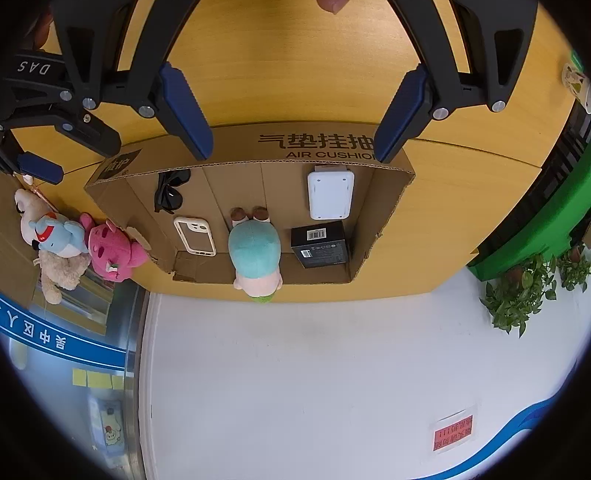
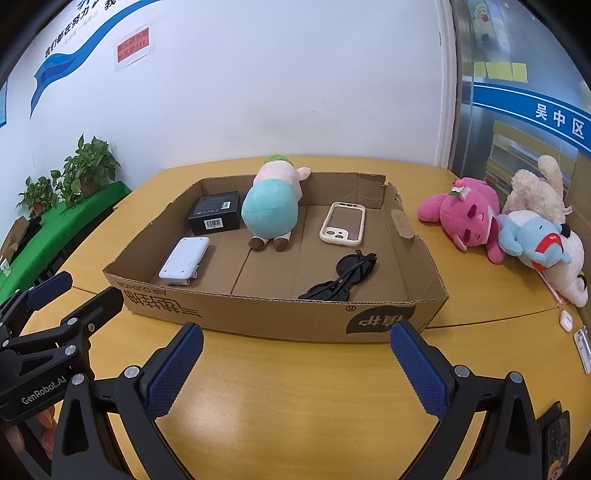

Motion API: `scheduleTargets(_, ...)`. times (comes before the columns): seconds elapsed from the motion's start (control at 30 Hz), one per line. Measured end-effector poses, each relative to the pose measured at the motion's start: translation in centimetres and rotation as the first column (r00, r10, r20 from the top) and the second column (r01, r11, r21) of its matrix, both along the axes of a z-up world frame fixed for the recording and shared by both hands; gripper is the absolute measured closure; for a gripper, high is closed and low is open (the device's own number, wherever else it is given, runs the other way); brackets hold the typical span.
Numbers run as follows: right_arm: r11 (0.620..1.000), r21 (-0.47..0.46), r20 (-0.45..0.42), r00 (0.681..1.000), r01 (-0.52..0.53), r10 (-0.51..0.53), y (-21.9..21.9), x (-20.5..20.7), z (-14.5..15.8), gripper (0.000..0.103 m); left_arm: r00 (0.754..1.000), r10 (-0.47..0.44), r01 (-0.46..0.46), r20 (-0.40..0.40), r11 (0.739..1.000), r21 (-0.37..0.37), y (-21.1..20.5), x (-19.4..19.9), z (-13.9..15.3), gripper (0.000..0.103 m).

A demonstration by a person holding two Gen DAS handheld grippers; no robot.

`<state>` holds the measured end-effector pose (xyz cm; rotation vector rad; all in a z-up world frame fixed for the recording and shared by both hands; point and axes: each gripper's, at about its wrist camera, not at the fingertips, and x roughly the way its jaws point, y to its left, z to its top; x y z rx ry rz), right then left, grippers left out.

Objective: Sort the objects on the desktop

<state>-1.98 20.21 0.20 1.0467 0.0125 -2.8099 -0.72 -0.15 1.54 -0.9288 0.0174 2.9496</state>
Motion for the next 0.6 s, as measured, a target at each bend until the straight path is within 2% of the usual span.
scheduleTargets(0.13,1.000,0.011,0.003,1.000,-0.002,0.001,0.1,0.0,0.0,0.000,1.000,0.021,-0.021,-0.006,1.000,0.020,-0.4,-0.4,0.1,0.013)
scheduleTargets(0.33,1.000,0.002,0.004,1.000,0.013,-0.013,0.7,-0.1,0.0,0.000,1.000,-0.015,0.013,0.024,0.998,0.060,-0.5,-0.6,-0.4,0.013)
scheduleTargets(0.4,1.000,-0.004,0.010,1.000,0.012,-0.012,0.6,-0.2,-0.2,0.000,1.000,-0.012,0.010,0.025,0.998,0.054,-0.5,-0.4,-0.5,0.013)
scheduleTargets(0.5,1.000,-0.012,0.015,1.000,0.007,-0.006,0.5,-0.2,-0.3,0.000,0.999,0.040,-0.040,0.024,0.999,0.012,-0.8,-0.3,-0.4,0.013)
scheduleTargets(0.6,1.000,0.005,0.015,1.000,0.003,-0.003,0.3,-0.1,-0.4,0.000,0.998,0.063,-0.064,0.024,0.998,0.012,-1.1,-0.3,-0.4,0.013)
